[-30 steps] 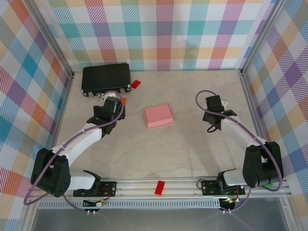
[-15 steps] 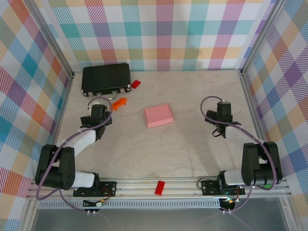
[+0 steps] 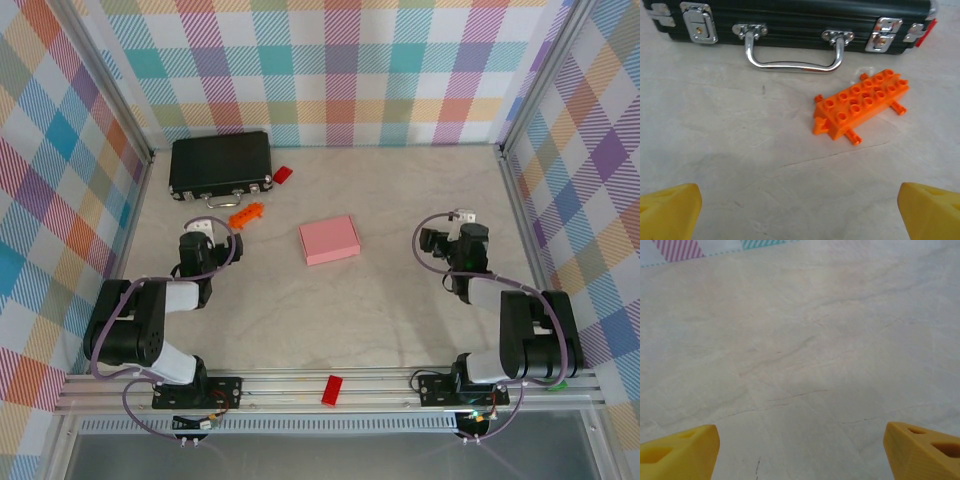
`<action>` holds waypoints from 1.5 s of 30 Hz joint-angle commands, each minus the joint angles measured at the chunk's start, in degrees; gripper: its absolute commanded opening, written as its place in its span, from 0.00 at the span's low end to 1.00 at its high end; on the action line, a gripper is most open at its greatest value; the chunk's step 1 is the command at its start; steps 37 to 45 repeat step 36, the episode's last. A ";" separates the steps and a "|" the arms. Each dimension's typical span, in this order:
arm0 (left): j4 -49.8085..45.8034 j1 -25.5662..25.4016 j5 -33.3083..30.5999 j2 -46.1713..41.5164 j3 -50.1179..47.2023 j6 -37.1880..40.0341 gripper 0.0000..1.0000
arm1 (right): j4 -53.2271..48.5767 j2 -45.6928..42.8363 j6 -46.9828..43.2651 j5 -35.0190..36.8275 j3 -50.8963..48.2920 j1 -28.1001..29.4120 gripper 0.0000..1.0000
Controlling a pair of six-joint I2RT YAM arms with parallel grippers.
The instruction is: Fold the paper box
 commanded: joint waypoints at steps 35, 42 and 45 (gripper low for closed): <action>9.50 -0.31 6.26 4.42 -0.28 3.79 1.00 | 14.17 7.33 -2.01 -0.60 -1.49 -0.29 0.99; 9.60 -0.28 6.21 4.42 -0.37 3.85 1.00 | 14.16 7.36 -1.94 -0.55 -1.49 -0.23 0.99; 9.60 -0.28 6.21 4.42 -0.37 3.85 1.00 | 14.16 7.36 -1.94 -0.55 -1.49 -0.23 0.99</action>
